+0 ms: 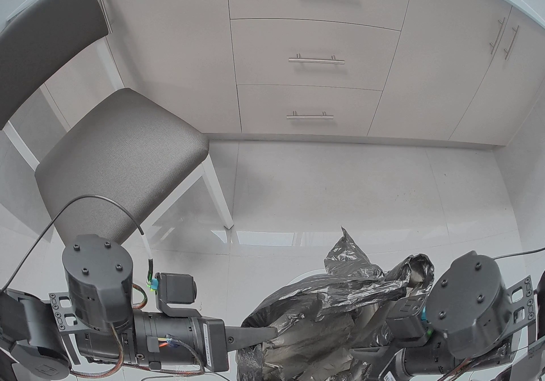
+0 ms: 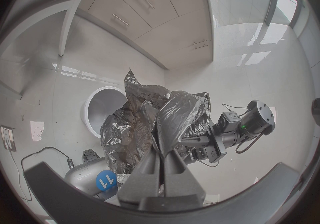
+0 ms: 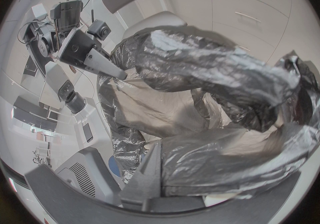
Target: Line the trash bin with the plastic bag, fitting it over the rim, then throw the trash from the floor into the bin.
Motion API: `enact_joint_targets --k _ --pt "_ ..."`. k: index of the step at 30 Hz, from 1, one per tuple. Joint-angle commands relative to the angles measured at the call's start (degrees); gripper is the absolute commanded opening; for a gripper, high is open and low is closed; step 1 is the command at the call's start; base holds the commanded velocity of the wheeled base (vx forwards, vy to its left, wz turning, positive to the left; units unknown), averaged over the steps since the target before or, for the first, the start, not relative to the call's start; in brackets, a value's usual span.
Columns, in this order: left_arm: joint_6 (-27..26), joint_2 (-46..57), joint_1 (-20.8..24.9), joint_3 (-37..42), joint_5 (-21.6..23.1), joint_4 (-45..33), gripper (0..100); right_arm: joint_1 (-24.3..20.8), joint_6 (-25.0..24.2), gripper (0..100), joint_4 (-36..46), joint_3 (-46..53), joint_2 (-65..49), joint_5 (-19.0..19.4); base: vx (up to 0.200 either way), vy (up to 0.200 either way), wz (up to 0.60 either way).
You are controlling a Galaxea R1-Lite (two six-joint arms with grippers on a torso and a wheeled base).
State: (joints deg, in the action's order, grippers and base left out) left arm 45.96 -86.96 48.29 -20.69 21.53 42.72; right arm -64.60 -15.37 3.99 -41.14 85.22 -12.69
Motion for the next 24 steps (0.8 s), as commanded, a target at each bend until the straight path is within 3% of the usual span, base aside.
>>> enact_joint_targets --k 1,8,14,18,24 --pt "0.01 -2.87 -1.53 -0.23 0.0 0.17 0 1.14 -0.01 0 -0.47 0.36 3.02 1.35 0.0 0.0 0.0" --pt "0.01 -7.44 -4.25 0.12 0.0 4.31 0 4.66 0.69 0 -3.37 1.59 5.39 2.23 0.0 0.0 0.0" --pt "-0.08 -10.6 -6.19 0.03 0.09 5.71 0 8.17 1.13 0 -7.94 3.09 8.73 5.4 0.0 0.0 0.0" --pt "-0.08 -13.24 -7.59 0.12 0.88 7.82 0 12.65 5.18 0 -12.69 4.76 12.6 8.38 0.0 0.0 0.0" --pt "-0.17 -15.17 -8.47 0.12 1.5 8.44 0 16.17 6.14 0 -17.61 5.99 16.73 9.7 0.0 0.0 0.0"
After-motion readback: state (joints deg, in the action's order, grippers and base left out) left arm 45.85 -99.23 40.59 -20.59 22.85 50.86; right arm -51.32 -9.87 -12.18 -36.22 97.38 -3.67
